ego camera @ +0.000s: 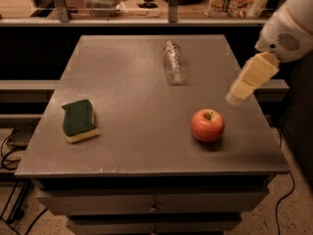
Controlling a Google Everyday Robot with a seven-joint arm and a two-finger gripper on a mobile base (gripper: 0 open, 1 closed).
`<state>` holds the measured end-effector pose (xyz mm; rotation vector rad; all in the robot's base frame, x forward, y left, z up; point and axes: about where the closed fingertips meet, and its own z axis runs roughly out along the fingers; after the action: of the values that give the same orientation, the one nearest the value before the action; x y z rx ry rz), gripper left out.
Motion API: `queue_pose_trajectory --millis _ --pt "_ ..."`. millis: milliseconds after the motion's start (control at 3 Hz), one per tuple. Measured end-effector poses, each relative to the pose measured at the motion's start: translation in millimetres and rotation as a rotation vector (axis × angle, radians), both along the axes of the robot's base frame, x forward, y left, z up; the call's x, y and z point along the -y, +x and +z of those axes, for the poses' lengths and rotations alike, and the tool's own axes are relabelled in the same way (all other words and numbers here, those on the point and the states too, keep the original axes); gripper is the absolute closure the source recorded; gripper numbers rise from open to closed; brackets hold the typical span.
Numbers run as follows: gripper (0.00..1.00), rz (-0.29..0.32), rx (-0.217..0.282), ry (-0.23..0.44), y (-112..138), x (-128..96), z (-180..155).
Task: Place water bottle upright
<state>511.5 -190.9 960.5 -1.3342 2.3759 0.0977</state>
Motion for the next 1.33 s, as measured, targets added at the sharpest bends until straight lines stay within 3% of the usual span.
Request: queue_pose_trajectory --millis 667,1000,1333 --pt "0.00 0.129 0.021 -0.064 89 -72 -18" --pt "0.00 0.129 0.021 -0.064 89 -72 -18" --pt "0.00 0.102 0.027 -0.027 112 -76 -20"
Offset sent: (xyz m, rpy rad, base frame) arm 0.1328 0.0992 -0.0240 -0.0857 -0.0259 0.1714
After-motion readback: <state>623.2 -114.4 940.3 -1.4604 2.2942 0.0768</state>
